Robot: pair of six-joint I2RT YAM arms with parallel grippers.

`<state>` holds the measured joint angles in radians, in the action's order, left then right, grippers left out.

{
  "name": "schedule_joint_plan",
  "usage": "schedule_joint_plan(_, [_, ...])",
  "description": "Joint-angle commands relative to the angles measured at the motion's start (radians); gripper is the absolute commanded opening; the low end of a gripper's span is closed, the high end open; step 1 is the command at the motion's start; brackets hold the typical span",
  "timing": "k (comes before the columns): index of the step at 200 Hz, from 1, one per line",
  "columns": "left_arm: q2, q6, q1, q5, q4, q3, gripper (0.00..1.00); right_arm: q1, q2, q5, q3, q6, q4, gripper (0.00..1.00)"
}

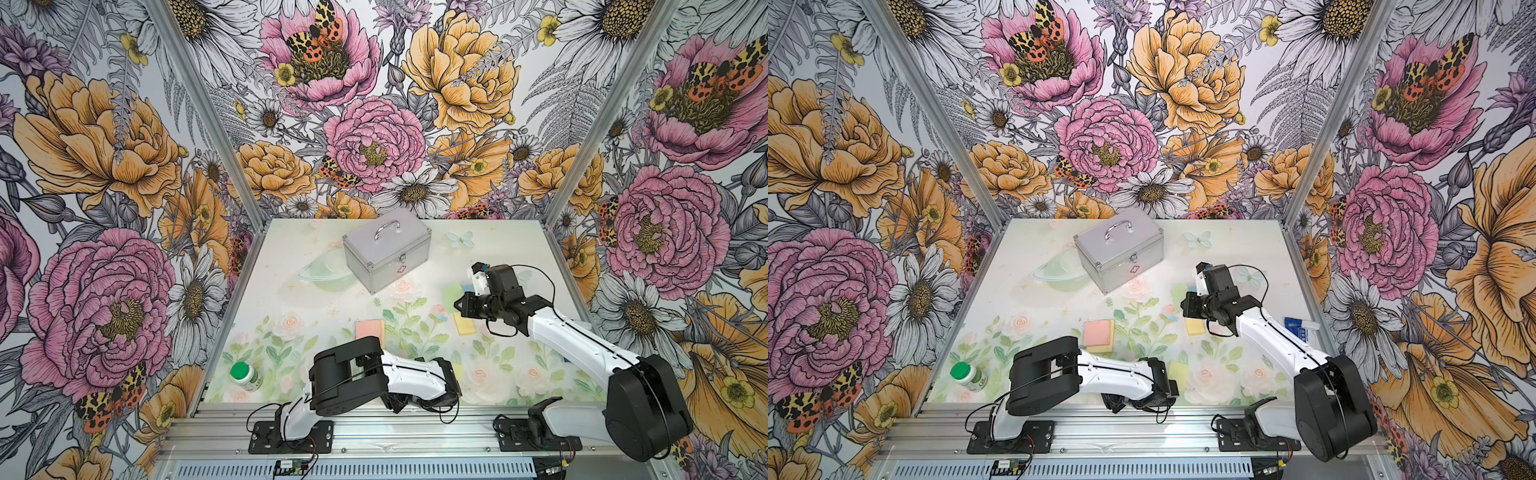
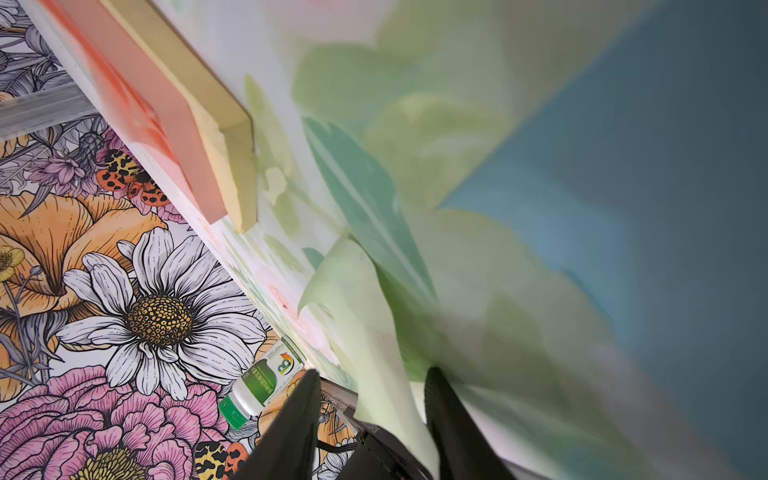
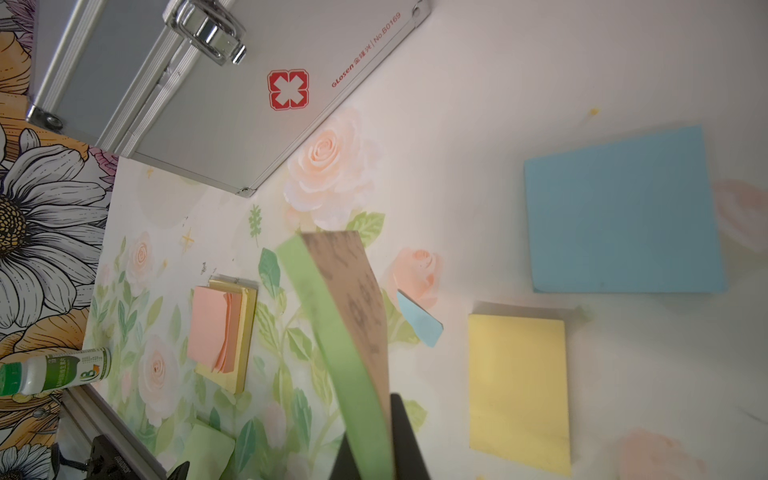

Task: Tear off pages from different memo pads
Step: Place the paper at the center of the board, then place the memo pad at the center of the board.

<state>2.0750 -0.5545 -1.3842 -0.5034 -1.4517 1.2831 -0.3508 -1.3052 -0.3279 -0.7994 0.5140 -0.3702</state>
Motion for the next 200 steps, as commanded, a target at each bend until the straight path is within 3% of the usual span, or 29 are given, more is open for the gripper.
schedule_joint_plan(1, [-0.052,0.023,0.011,0.053,0.068,0.011,0.56,0.008,0.0,-0.019,0.012,-0.002,0.013,0.0])
schedule_joint_plan(21, [-0.147,0.035,0.018,0.107,0.098,-0.016,0.7,0.011,-0.006,-0.016,0.012,0.002,0.012,0.0])
schedule_joint_plan(62, [-0.442,0.083,0.135,0.194,0.194,-0.062,0.73,0.02,-0.033,-0.029,-0.002,0.023,0.013,0.0])
schedule_joint_plan(105, [-0.714,0.121,0.321,0.157,0.292,-0.119,0.76,0.026,-0.076,0.0,-0.046,0.058,0.013,0.0])
schedule_joint_plan(146, [-1.006,0.153,0.543,0.254,0.593,-0.266,0.77,0.033,-0.298,0.02,-0.241,0.095,0.016,0.0])
schedule_joint_plan(200, [-1.153,0.206,0.58,0.182,0.793,-0.403,0.78,0.134,-0.634,-0.121,-0.568,0.148,0.015,0.03])
